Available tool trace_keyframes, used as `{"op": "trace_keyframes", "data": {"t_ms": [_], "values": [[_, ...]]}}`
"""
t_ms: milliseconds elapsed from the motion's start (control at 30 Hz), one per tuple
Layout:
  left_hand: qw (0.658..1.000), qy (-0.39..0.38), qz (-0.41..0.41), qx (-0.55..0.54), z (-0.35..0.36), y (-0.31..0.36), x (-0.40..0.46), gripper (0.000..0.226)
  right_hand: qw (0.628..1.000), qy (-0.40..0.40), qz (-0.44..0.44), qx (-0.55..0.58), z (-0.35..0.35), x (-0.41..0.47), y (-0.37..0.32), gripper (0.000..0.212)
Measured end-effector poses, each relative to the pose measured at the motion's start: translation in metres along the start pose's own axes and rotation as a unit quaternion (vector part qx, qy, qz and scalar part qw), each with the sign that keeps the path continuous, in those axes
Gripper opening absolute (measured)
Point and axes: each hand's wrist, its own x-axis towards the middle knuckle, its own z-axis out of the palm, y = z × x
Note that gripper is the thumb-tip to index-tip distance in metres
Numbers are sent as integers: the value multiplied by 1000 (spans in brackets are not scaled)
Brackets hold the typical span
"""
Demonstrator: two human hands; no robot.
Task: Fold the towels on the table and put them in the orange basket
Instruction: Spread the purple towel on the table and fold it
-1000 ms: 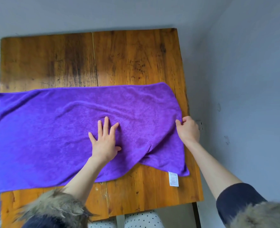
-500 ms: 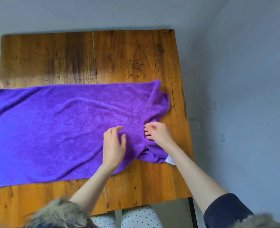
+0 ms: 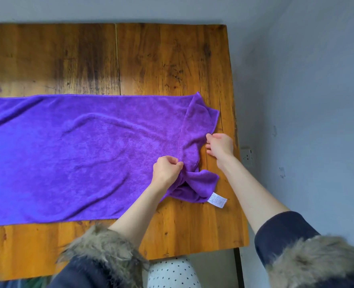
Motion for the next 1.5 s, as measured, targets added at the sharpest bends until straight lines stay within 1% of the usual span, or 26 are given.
{"op": "trace_keyframes", "data": {"t_ms": [67, 133, 167, 233, 333, 400, 433, 500, 533, 633, 767, 833, 900, 933, 967, 1000, 1033, 1067, 1100, 1167, 1233, 1267, 1333, 1400, 1500], "values": [[993, -44, -17, -108, -1, 3, -4, 23, 1000, -11, 10, 7, 5, -3, -8, 30], [975, -92, -26, -203, -2, 5, -11, 25, 999, -21, 24, 18, 8, -4, -10, 31], [969, -104, -26, -221, -4, 6, -15, 24, 998, -27, 41, 31, 7, -6, -13, 29], [965, -114, -18, -234, -8, 8, -19, 20, 995, -42, 77, 50, 3, -6, -15, 23], [964, -126, -2, -236, -14, 11, -22, 16, 991, -73, 94, 60, -3, -4, -17, 10], [958, -141, 4, -249, -16, 15, -23, 16, 984, -94, 119, 90, -3, -5, -19, 23], [955, -148, 2, -257, -18, 16, -24, 16, 981, -100, 126, 108, -3, -6, -21, 24], [951, -149, -3, -271, -23, 17, -26, 18, 979, -83, 122, 140, -1, -11, -26, 11], [951, -144, 0, -272, -28, 17, -26, 17, 979, -67, 113, 153, 0, -12, -28, 6], [956, -139, 26, -256, -49, 9, -26, 20, 987, -30, 45, 152, 4, -17, -35, 21], [954, -165, 54, -244, -90, -8, -20, 23, 987, -63, -51, 137, 20, -41, -51, 21], [955, -158, 50, -247, -111, -18, -16, 25, 985, -87, -98, 110, 34, -53, -62, 22], [961, -119, 35, -247, -126, -30, -10, 25, 979, -132, -134, 79, 49, -62, -69, 21], [966, -79, 19, -246, -132, -38, -5, 24, 975, -150, -156, 48, 57, -66, -69, 21], [969, -27, -4, -247, -135, -47, 1, 22, 970, -155, -186, -10, 63, -67, -67, 21], [970, 31, -25, -240, -138, -57, 7, 21, 958, -147, -227, -94, 67, -68, -63, 24], [971, 86, -40, -220, -140, -67, 11, 22, 935, -134, -269, -186, 69, -68, -57, 26], [975, 123, -42, -182, -139, -76, 14, 22, 904, -127, -308, -267, 69, -69, -50, 29], [980, 144, -31, -133, -136, -84, 14, 23, 871, -131, -340, -331, 69, -70, -44, 31], [986, 160, 18, -44, -124, -93, 6, 29, 805, -159, -376, -430, 65, -71, -30, 38], [984, 158, 81, 29, -107, -99, -4, 40, 754, -170, -390, -500, 60, -69, -18, 45], [981, 153, 102, 65, -99, -102, -8, 47, 743, -170, -390, -516, 58, -68, -13, 48], [974, 142, 125, 124, -88, -110, -13, 61, 742, -166, -379, -528, 53, -70, -7, 52], [970, 134, 136, 151, -85, -114, -14, 70, 740, -157, -369, -540, 49, -73, -2, 55], [968, 119, 154, 161, -88, -113, -11, 76, 736, -144, -350, -561, 42, -78, 7, 57]]}}
